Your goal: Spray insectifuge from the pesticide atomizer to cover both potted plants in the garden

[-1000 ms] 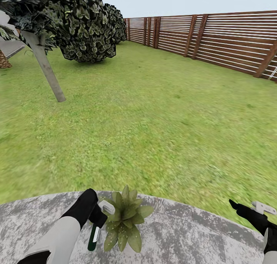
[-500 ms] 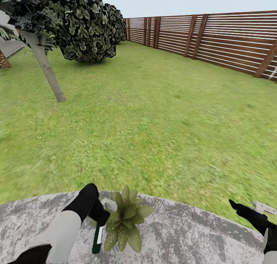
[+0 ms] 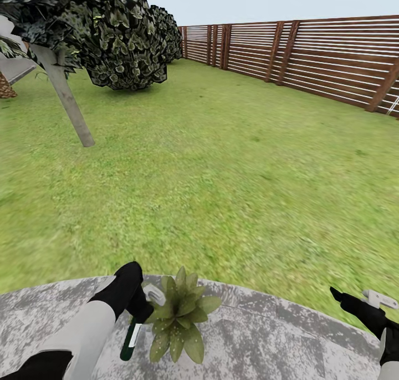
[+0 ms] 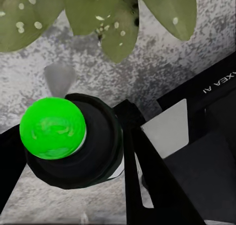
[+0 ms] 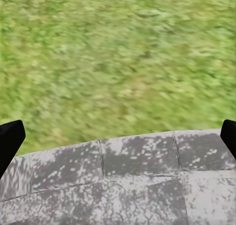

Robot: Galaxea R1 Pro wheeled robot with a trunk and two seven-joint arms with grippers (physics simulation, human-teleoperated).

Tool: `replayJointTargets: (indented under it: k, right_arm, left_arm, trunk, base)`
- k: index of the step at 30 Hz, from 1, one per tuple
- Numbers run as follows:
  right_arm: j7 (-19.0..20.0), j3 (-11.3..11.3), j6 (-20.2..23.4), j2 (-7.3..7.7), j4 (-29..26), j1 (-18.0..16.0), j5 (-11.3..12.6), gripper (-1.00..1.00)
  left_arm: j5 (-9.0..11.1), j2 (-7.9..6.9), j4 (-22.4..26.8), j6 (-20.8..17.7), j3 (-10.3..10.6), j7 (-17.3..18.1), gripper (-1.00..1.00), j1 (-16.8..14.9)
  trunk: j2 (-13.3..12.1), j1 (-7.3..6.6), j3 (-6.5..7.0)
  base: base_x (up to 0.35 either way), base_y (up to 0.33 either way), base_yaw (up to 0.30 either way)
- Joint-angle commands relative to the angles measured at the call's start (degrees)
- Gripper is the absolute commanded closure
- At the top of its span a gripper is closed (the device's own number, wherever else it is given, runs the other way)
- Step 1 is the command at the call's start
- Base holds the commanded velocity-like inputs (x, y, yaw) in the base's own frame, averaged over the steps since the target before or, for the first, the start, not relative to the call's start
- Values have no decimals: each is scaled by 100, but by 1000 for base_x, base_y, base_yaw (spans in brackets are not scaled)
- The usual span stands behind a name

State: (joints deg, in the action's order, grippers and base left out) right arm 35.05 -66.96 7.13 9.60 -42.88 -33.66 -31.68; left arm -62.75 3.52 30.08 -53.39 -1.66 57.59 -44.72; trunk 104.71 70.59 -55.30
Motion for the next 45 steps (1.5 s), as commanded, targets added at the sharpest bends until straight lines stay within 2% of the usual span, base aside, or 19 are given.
replayJointTargets:
  k: [1,2,3,5,7,21,31,42,45]
  right_arm:
    - [46,-27,25,-4,-10,-9,-28,-100]
    - [44,-27,25,-3,-10,-9,-29,-100]
    - [45,-27,25,-2,-10,-9,-26,-100]
    - [44,-27,25,-2,-10,-9,-30,-100]
    - [41,-27,25,-2,-10,-9,-27,-100]
    - [49,-27,25,-3,-10,-9,-29,-100]
    - [39,-27,25,-2,-8,-9,-26,-100]
    - [28,-27,25,-2,-2,-9,-26,-100]
    - [28,-31,25,-2,-6,-9,-25,-100]
  left_arm:
    - [-175,6,7,-29,-14,56,100,-2]
    - [-297,9,7,-30,-16,57,100,-2]
    - [-590,21,7,-30,-18,58,100,-2]
    - [-817,30,12,-31,-19,59,100,-2]
    - [-894,33,14,-31,-19,59,100,-2]
    - [-925,43,15,-27,-12,58,100,-2]
    - [-923,44,-3,-22,-4,59,100,-2]
    - [-923,39,-29,-23,2,59,100,7]
    - [-923,79,-35,-30,7,57,100,9]
  trunk:
    - [2,0,-5]
    - [2,0,-5]
    - [2,0,-5]
    - [2,0,-5]
    - [2,0,-5]
    - [2,0,-5]
    - [2,0,-5]
    - [2,0,-5]
    - [2,0,-5]
  base:
    - [78,0,0]
    - [164,0,0]
    - [265,0,0]
    - [297,0,0]
    - [219,0,0]
    - [13,0,-5]
    - [0,0,-157]
    - [-115,-37,-5]
    - [-5,-2,0]
